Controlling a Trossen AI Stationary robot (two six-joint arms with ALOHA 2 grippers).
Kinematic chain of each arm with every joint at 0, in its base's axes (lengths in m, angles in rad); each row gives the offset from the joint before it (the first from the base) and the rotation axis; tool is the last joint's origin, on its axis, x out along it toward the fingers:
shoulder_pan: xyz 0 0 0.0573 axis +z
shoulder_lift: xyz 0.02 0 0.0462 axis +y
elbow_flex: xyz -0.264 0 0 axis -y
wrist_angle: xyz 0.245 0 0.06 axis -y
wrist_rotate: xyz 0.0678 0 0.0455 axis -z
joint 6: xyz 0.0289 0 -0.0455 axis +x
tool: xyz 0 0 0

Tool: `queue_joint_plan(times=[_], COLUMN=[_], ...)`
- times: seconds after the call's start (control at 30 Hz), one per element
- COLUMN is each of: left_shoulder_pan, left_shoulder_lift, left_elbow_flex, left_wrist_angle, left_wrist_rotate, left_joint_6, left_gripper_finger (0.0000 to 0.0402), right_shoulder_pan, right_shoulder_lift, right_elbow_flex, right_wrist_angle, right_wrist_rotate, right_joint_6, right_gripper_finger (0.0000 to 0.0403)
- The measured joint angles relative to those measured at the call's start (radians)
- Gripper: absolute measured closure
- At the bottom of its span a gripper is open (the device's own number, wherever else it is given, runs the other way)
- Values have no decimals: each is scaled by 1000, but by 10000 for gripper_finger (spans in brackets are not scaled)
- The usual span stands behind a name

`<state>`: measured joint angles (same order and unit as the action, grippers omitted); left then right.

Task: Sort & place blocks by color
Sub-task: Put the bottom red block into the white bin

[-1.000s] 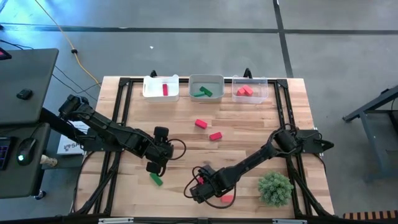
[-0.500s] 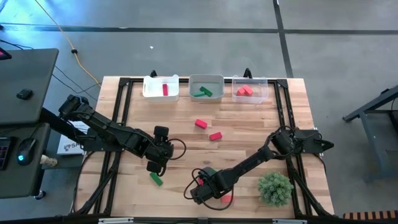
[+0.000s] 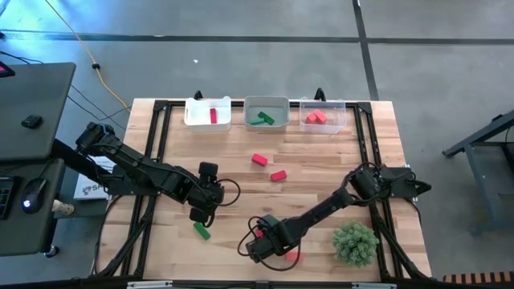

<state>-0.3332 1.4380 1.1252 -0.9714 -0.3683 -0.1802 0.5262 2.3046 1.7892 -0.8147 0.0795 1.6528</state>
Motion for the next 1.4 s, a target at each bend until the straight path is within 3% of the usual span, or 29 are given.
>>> queue_joint_plan(times=[0.87, 0.97, 1.13, 1.4], left_shoulder_pan=[0, 0, 0, 0], left_shoulder_lift=[0, 0, 0, 0], left_elbow_flex=[0, 0, 0, 0], left_wrist_angle=[1, 1, 1, 1], left_wrist_rotate=[-2, -2, -2, 1], left_joint_6=[0, 0, 0, -14], left_gripper_finger=[202, 202, 202, 202], right_shoulder_pan=[-9, -9, -9, -9], right_shoulder_lift=[4, 4, 3, 7], right_elbow_flex=[7, -1, -1, 43], right_wrist_angle=[-165, -167, -167, -177], right_wrist_rotate=[-21, -20, -17, -21], right_joint_6=[-4, -4, -44, -169], right_gripper_finger=[216, 234, 301, 303])
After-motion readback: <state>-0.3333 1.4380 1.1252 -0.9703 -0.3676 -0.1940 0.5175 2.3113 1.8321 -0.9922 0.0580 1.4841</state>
